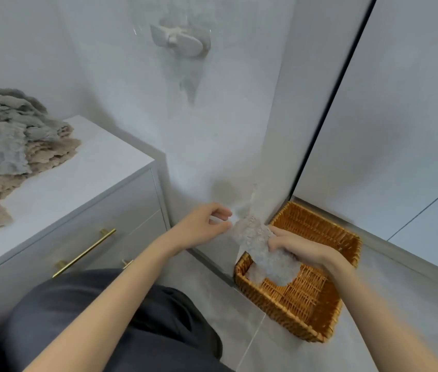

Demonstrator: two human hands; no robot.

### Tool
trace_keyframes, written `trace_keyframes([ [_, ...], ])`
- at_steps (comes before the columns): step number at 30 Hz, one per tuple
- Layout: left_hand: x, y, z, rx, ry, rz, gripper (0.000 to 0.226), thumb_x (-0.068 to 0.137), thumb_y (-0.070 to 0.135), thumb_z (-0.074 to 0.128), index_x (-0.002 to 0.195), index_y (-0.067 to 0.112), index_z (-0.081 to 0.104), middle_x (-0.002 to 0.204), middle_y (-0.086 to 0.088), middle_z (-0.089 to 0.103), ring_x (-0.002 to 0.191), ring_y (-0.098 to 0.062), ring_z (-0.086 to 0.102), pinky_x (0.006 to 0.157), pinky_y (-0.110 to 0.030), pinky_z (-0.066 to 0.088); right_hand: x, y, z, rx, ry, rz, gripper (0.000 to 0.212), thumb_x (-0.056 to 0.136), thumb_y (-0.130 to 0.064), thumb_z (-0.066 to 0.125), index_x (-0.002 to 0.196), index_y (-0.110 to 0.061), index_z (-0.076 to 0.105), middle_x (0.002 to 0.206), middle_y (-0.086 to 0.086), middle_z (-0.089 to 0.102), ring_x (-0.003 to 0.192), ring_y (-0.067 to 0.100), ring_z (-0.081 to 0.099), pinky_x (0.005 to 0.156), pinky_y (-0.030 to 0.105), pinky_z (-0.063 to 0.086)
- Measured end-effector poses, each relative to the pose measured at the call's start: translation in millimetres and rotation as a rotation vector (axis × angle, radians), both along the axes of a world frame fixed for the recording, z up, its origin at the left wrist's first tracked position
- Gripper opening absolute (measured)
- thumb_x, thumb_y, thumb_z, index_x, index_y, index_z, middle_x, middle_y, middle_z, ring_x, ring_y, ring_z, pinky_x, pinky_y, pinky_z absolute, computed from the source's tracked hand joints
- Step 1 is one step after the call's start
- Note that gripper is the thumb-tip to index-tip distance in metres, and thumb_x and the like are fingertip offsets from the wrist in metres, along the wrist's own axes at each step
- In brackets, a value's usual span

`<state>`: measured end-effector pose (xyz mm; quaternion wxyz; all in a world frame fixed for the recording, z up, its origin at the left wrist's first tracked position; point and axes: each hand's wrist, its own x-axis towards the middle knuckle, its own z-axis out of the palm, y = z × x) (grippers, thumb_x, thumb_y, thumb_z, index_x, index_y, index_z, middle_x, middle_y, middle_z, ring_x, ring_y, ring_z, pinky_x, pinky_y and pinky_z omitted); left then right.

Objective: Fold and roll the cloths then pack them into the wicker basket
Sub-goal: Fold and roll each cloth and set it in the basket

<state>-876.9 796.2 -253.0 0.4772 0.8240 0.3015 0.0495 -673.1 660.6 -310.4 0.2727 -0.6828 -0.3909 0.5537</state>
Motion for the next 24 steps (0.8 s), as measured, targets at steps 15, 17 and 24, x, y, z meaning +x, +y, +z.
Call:
trace_keyframes([
  [15, 30.9, 4.4, -111.7, -0.06, 0.138, 0.068, 0.027, 0.098, 0.024, 0.049, 0.123, 0.021, 0.057, 0.12, 0.009, 0.057, 0.102, -0.005, 0.051, 0.087, -0.021, 0.037, 53.9, -21.2, -207.0, -0.17, 0.341, -1.069, 0.019, 0.092, -0.01, 0.049, 0.11, -0.003, 0.054, 0.096, 0.015, 0.064, 0.087, 0.031, 0.063, 0.086, 0.047, 0.052],
  [17, 30.2, 10.4, -116.6, -0.05, 0.152, 0.067, 0.027, 0.098, 0.024, 0.048, 0.123, 0.021, 0.057, 0.118, 0.01, 0.056, 0.101, -0.005, 0.05, 0.086, -0.02, 0.036, 51.2, -14.4, -221.4, -0.212, 0.365, -1.116, 0.018, 0.093, -0.009, 0.049, 0.11, -0.003, 0.051, 0.095, 0.015, 0.063, 0.086, 0.03, 0.062, 0.083, 0.046, 0.051],
  [24, 21.9, 26.1, -137.4, -0.06, 0.145, 0.129, 0.023, 0.097, 0.022, 0.05, 0.118, 0.023, 0.059, 0.099, 0.021, 0.054, 0.082, 0.01, 0.047, 0.068, -0.001, 0.036, 44.0, -2.0, -265.4, -0.401, 0.333, -1.186, 0.034, 0.096, -0.013, 0.052, 0.126, 0.002, 0.047, 0.116, 0.019, 0.06, 0.105, 0.033, 0.061, 0.094, 0.044, 0.05],
])
